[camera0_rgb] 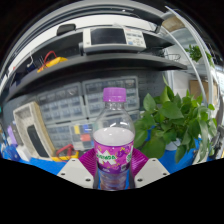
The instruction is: Pour water
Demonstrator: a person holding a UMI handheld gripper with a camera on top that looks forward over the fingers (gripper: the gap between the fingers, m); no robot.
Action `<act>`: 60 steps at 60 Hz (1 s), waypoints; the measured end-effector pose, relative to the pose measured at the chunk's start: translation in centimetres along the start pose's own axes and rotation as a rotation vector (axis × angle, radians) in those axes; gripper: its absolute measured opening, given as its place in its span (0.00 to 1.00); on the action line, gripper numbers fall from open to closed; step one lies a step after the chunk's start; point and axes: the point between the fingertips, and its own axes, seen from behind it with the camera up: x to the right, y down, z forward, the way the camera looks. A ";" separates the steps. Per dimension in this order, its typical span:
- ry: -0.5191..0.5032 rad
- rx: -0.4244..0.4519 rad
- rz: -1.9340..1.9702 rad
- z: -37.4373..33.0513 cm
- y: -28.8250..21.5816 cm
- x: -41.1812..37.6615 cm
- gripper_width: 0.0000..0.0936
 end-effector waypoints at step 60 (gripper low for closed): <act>0.128 -0.119 -0.169 -2.0 11.9 6.6 0.79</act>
